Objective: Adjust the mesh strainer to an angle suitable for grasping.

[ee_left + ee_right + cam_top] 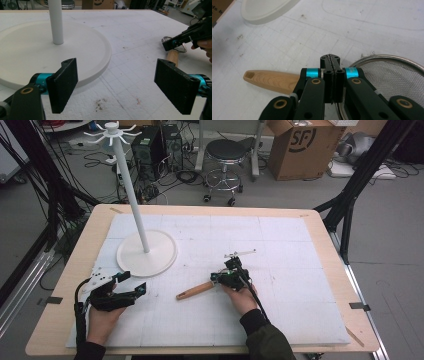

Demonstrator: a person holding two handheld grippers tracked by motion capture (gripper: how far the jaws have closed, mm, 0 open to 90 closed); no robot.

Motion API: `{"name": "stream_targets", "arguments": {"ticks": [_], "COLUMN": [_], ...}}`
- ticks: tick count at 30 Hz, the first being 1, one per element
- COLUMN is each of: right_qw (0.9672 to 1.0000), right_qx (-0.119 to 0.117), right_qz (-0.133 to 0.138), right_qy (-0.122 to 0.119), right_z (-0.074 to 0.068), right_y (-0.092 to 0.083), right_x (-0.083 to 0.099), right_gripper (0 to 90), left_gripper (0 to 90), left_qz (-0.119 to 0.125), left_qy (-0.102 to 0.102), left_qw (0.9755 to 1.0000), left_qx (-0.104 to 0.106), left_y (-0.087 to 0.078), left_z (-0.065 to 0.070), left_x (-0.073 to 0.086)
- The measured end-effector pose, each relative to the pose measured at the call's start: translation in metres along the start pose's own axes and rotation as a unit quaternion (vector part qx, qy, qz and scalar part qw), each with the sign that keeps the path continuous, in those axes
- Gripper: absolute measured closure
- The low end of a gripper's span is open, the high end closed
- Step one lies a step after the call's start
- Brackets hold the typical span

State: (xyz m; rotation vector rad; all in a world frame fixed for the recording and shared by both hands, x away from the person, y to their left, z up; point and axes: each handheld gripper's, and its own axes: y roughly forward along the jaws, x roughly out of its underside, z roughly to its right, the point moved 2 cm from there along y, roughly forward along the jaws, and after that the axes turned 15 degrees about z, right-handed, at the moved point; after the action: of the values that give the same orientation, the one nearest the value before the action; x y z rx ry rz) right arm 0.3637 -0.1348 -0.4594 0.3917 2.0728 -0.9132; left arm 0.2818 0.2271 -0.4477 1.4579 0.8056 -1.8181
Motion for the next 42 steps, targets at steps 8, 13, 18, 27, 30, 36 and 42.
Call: {"name": "stream_targets", "arguments": {"ticks": [8, 13, 18, 27, 30, 36, 42], "right_qw": [0.9979, 0.9949, 0.9912, 0.9883, 0.9884, 0.9899, 0.9913], "right_qx": [-0.064, -0.098, -0.125, -0.138, -0.136, -0.124, -0.115], "right_qz": [-0.004, -0.023, -0.045, -0.062, -0.066, -0.067, -0.064], "right_qy": [0.009, 0.006, 0.002, -0.012, -0.016, -0.018, -0.010], "right_z": [-0.030, -0.048, -0.062, -0.074, -0.076, -0.076, -0.071], "right_y": [-0.005, 0.005, 0.019, 0.026, 0.028, 0.033, 0.040], "right_x": [0.005, 0.015, 0.025, 0.033, 0.035, 0.033, 0.027], "right_gripper": [90.0, 90.0, 90.0, 90.0, 90.0, 90.0, 90.0], "left_gripper": [19.7, 19.7, 19.7, 19.7, 19.8, 19.8, 19.8], "left_qz": [0.000, -0.002, -0.001, 0.000, -0.001, -0.001, -0.002], "left_qy": [0.000, 0.001, 0.001, 0.000, 0.001, 0.001, 0.001], "left_qw": [1.0000, 1.0000, 1.0000, 1.0000, 1.0000, 1.0000, 1.0000], "left_qx": [0.001, 0.003, 0.001, 0.002, 0.003, 0.003, 0.003], "left_y": [0.000, 0.001, 0.000, 0.000, 0.000, 0.001, 0.001], "left_z": [0.001, 0.001, 0.001, 0.001, 0.001, 0.002, 0.001], "left_x": [0.000, 0.000, 0.000, 0.000, 0.000, 0.000, 0.000]}}
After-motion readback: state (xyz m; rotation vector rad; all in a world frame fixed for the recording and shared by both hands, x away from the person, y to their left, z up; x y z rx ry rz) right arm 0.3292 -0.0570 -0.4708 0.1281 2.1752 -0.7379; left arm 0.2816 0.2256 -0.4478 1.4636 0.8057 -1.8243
